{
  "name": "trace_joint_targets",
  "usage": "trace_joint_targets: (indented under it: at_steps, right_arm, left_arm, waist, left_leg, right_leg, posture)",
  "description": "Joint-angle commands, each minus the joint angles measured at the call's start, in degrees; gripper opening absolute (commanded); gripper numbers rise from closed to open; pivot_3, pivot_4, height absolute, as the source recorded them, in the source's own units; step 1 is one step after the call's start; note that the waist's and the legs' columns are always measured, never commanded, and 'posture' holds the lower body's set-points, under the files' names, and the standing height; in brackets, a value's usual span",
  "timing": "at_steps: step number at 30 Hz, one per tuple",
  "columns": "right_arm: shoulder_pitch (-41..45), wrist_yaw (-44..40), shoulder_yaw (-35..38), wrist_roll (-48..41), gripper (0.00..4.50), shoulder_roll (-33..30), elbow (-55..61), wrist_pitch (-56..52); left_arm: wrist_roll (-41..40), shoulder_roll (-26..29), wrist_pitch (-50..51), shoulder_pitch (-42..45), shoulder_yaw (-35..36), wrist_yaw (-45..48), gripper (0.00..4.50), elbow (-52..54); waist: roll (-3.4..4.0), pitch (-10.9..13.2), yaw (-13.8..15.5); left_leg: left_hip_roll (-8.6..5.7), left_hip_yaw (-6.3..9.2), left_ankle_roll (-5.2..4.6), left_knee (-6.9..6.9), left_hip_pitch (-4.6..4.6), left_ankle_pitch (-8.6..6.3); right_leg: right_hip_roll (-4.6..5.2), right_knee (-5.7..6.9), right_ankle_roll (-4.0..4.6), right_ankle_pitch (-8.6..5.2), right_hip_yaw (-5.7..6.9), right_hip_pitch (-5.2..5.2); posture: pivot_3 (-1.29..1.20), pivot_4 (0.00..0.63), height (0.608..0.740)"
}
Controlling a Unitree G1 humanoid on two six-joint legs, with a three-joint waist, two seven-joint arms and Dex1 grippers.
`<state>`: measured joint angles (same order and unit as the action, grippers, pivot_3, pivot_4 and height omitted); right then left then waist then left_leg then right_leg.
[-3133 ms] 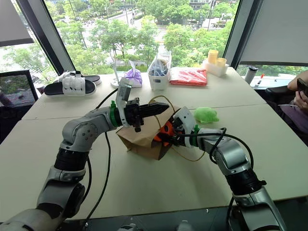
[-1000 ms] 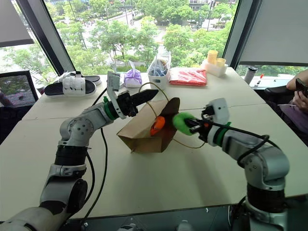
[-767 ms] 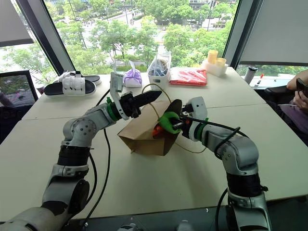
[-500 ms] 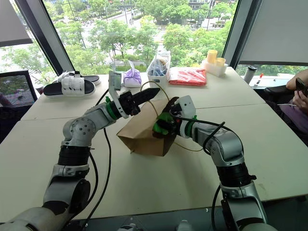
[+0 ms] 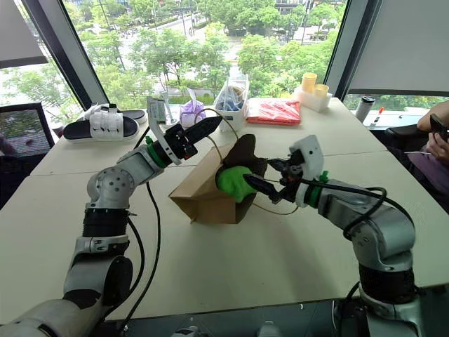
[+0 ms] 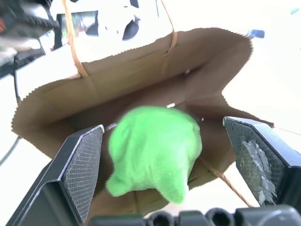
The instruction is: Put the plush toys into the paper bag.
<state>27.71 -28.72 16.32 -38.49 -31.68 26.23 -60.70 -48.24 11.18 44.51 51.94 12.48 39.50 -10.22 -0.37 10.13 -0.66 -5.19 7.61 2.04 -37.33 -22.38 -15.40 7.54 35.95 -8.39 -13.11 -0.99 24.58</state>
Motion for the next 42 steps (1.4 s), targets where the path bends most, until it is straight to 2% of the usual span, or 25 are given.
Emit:
trace_joint_targets:
  at_steps: [1,11,16,19,26,29,31,34,38,42]
  right_arm:
    - [-3.4,1.8,5.6,-0.1,4.42,-2.7,1.2,0.4]
    - [-18.5,5.6,10.8,0.2,4.42,2.1,-0.8,5.7]
    - [-22.0,6.8,12.0,-3.7,4.42,7.1,-1.8,5.5]
    - [-23.5,7.0,11.8,-4.2,3.62,9.0,-2.5,7.2]
    - [-23.1,7.9,11.4,-7.6,0.06,11.4,-2.8,8.5]
    - [-22.4,8.2,11.9,-10.4,0.02,11.3,-2.3,8.1]
    - [-21.4,8.0,14.4,-19.6,0.02,11.5,-1.0,5.7]
    - [-20.6,8.6,16.4,-28.9,0.02,10.4,-0.4,4.6]
    - [-16.3,11.5,19.1,-46.0,0.02,6.2,-0.9,5.8]
    - [-12.6,15.0,18.2,-52.2,0.02,2.3,-1.4,8.4]
  left_arm:
    - [-1.4,0.6,-0.5,1.5,1.2,0.6,0.00,0.8]
    - [-2.0,0.8,0.3,0.3,0.9,0.9,0.00,1.8]
    - [-2.1,0.9,0.3,0.2,0.5,0.9,0.00,1.8]
    - [-1.3,1.1,-0.1,0.0,-0.2,1.4,0.00,1.8]
    - [-1.1,1.4,0.0,-0.2,-0.7,1.6,0.00,1.7]
    - [-0.4,2.3,-0.1,-0.3,-1.4,2.5,0.00,2.0]
    - [0.6,4.0,-0.6,0.3,-2.1,4.1,0.00,2.1]
    - [1.2,5.8,-1.0,1.3,-2.6,6.1,0.00,1.1]
    - [-0.3,8.4,1.0,3.7,-1.1,9.6,0.00,-2.3]
    - [-1.2,8.3,1.5,4.8,0.5,9.9,0.00,-5.2]
  waist:
    - [0.00,0.0,0.1]
    - [0.00,0.0,0.0]
    - [0.00,0.0,0.0]
    - [0.00,0.0,0.0]
    - [0.00,0.0,0.0]
    - [0.00,0.0,0.0]
    - [0.01,0.0,-0.1]
    - [0.01,0.0,-0.1]
    - [0.01,0.0,-0.1]
    - [0.01,0.0,-0.1]
  left_leg:
    - [-0.01,-0.01,0.00,-0.01,0.00,0.00]
    - [0.00,-0.12,-0.01,0.02,0.02,-0.01]
    - [0.01,-0.08,-0.02,0.00,0.04,-0.01]
    - [0.01,-0.08,-0.02,-0.01,0.05,-0.01]
    - [0.01,-0.03,-0.02,-0.01,0.05,-0.01]
    - [0.01,-0.04,-0.02,0.00,0.05,-0.01]
    - [0.01,-0.04,-0.02,0.00,0.06,-0.01]
    - [0.02,-0.01,-0.03,0.01,0.07,-0.01]
    - [0.02,-0.01,-0.04,0.00,0.06,-0.02]
    - [0.03,0.00,-0.09,-0.01,0.07,-0.05]
  right_leg:
    - [0.01,0.00,0.00,0.00,-0.01,0.00]
    - [0.00,0.02,0.00,0.00,-0.01,-0.02]
    - [-0.02,0.04,0.00,0.00,-0.06,-0.02]
    - [-0.02,0.04,0.00,0.00,-0.06,-0.03]
    - [-0.02,0.04,0.00,0.00,-0.06,-0.03]
    - [-0.02,0.05,0.00,0.00,-0.06,-0.03]
    - [-0.02,0.05,0.00,0.00,-0.06,-0.03]
    - [-0.02,0.05,0.00,0.00,-0.06,-0.03]
    - [-0.02,0.04,0.00,0.00,-0.06,-0.04]
    - [-0.02,0.03,-0.01,-0.01,-0.03,-0.07]
  posture:
    - [0.00,0.150,0.740]
    - [0.00,0.150,0.740]
    - [0.00,0.150,0.740]
    - [0.00,0.150,0.740]
    - [0.00,0.150,0.740]
    - [0.00,0.150,0.740]
    - [0.00,0.150,0.740]
    - [0.00,0.150,0.740]
    - [0.00,0.150,0.740]
    - [0.00,0.150,0.740]
